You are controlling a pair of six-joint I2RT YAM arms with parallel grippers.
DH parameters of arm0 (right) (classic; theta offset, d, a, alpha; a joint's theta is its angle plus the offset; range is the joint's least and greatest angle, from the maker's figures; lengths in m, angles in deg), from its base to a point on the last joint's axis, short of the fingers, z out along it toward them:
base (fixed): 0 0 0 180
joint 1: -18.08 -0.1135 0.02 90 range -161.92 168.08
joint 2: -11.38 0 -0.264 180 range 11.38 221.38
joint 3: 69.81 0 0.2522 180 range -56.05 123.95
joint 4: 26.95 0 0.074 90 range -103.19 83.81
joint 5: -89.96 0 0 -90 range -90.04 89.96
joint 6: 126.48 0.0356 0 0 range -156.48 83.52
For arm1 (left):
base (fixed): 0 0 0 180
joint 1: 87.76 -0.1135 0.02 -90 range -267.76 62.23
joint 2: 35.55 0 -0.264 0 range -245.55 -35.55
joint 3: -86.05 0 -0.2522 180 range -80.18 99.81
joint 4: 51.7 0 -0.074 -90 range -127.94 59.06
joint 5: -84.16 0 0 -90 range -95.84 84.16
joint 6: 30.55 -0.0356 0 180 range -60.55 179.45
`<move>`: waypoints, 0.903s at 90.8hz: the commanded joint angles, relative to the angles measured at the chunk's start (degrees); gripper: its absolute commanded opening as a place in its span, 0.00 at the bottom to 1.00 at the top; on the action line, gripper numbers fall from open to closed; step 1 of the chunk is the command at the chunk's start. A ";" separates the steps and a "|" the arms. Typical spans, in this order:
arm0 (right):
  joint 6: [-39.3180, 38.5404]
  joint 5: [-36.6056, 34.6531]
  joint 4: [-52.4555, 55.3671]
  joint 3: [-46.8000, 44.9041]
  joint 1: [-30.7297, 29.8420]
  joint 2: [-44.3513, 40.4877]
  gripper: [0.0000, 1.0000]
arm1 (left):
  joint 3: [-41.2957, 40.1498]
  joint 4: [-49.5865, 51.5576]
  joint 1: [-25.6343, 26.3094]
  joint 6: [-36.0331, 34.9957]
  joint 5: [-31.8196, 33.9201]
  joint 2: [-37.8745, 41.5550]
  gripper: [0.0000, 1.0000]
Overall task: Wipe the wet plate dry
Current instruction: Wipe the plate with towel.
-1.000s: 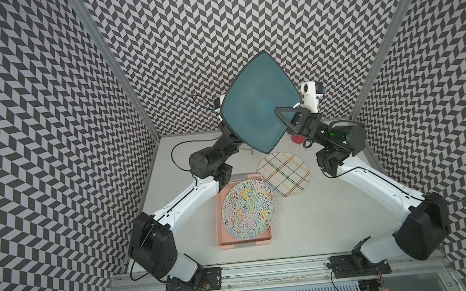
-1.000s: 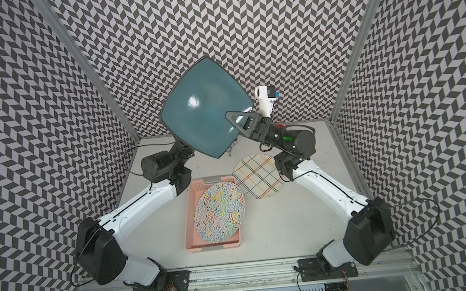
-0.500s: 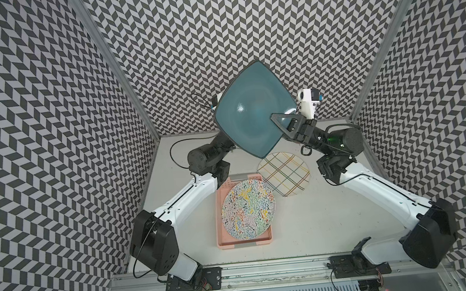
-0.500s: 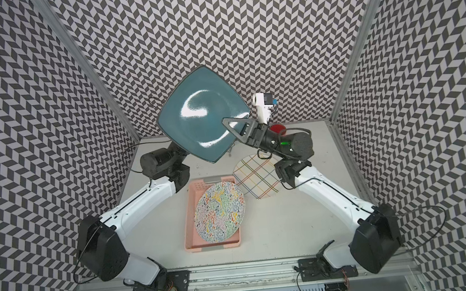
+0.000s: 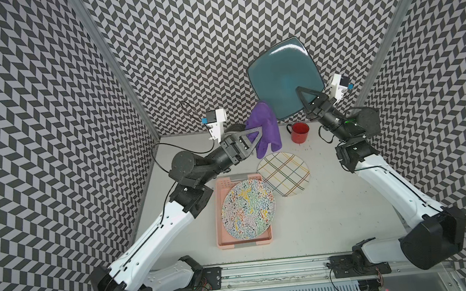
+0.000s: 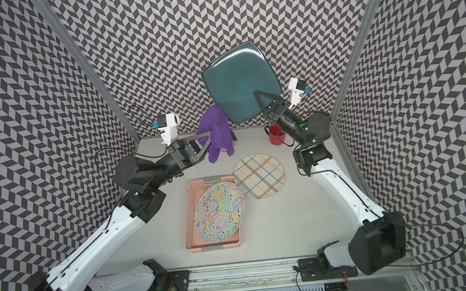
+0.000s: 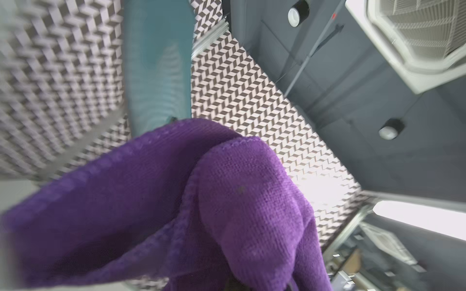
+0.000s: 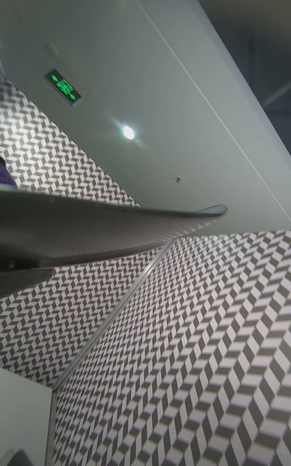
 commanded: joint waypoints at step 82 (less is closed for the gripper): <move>-22.98 -2.10 12.04 1.23 -17.57 -6.33 0.00 | 20.14 49.51 -2.26 -45.69 9.86 -20.55 0.00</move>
